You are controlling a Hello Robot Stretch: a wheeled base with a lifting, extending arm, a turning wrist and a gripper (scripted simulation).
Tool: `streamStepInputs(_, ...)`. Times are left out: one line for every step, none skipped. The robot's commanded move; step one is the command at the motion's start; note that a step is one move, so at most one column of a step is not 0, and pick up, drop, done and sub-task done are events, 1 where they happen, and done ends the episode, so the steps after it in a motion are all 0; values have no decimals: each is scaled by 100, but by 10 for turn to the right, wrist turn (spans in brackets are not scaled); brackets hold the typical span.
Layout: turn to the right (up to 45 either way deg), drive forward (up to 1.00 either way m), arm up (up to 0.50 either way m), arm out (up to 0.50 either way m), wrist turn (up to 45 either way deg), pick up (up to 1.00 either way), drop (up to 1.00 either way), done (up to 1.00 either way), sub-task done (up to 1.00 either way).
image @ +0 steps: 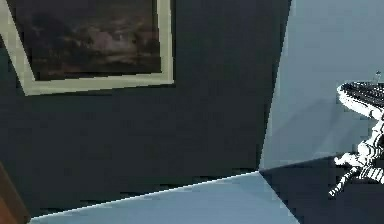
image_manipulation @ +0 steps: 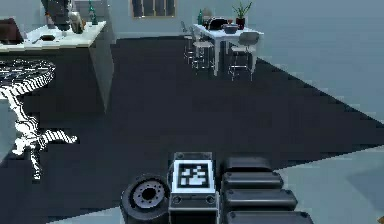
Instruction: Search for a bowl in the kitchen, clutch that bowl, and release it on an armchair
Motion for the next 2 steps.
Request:
streamStepInputs(390,0,0,0,0,0,0,0,0)
streamStepInputs(0,10,0,0,0,0,0,0,0)
